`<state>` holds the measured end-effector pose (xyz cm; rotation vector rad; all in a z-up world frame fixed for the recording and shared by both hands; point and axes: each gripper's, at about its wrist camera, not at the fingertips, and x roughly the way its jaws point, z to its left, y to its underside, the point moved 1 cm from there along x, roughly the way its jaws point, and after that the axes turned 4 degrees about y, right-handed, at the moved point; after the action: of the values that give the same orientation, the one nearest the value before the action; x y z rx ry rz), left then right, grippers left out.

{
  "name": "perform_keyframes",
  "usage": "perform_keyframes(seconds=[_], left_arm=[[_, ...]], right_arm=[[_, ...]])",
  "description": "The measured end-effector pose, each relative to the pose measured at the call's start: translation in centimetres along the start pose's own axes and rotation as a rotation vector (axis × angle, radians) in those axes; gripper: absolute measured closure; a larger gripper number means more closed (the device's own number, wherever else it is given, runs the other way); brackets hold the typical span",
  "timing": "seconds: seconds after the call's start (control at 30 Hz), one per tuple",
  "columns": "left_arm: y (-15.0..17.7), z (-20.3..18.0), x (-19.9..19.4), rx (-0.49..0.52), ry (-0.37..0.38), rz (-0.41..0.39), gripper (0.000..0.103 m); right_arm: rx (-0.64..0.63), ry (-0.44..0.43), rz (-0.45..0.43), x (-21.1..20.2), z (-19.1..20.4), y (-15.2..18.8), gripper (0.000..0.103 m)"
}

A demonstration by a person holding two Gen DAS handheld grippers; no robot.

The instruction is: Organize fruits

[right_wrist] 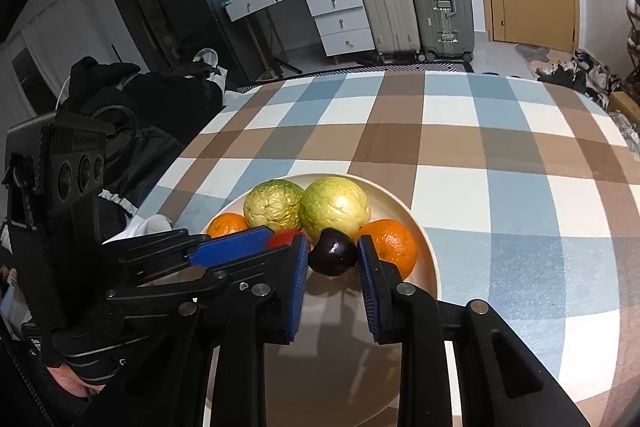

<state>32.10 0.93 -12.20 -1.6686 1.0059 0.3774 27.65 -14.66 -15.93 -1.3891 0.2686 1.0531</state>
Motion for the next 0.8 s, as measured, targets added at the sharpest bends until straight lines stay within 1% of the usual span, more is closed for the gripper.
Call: perform_keyframes(seconds=[0.17, 0.23, 0.27, 0.37, 0.5, 0.53, 0.6, 0.67, 0.73, 0.77, 0.8], left_arm=[[0.0, 0.2, 0.0, -0.013, 0.003, 0.004, 0.079], [0.1, 0.2, -0.1, -0.010, 0.004, -0.003, 0.079], [0.1, 0.2, -0.3, -0.009, 0.008, -0.007, 0.079], [0.2, -0.1, -0.8, -0.008, 0.015, -0.011, 0.078], [0.5, -0.6, -2.0, -0.005, 0.002, -0.021, 0.077], [0.5, -0.7, -2.4, -0.006, 0.000, -0.023, 0.077], [0.8, -1.0, -3.5, -0.005, -0.012, -0.030, 0.076], [1.1, -1.3, -4.5, -0.007, -0.020, -0.037, 0.071], [1.5, -1.6, -5.8, -0.013, -0.028, -0.054, 0.062], [1.8, -1.9, -6.5, -0.015, -0.031, -0.064, 0.060], [2.0, -2.0, -7.1, -0.016, -0.032, -0.070, 0.058]], right_arm=[[0.003, 0.004, 0.007, 0.2, 0.0, -0.1, 0.077], [0.011, 0.002, 0.006, 0.1, -0.1, 0.0, 0.074], [0.018, 0.002, 0.004, 0.1, -0.2, 0.0, 0.071], [0.035, -0.017, -0.013, -0.6, -0.4, 0.1, 0.066], [0.035, -0.002, -0.065, -2.8, -0.3, 0.5, 0.065], [0.041, -0.004, -0.080, -3.4, -0.4, 0.6, 0.063], [0.055, -0.006, -0.111, -5.0, -0.4, 1.0, 0.052], [0.058, -0.002, -0.139, -6.5, -0.4, 1.5, 0.052], [0.061, 0.006, -0.159, -8.1, -0.4, 2.3, 0.049], [0.064, 0.009, -0.169, -8.7, -0.3, 2.7, 0.043], [0.069, 0.011, -0.182, -9.6, -0.3, 3.2, 0.034]])
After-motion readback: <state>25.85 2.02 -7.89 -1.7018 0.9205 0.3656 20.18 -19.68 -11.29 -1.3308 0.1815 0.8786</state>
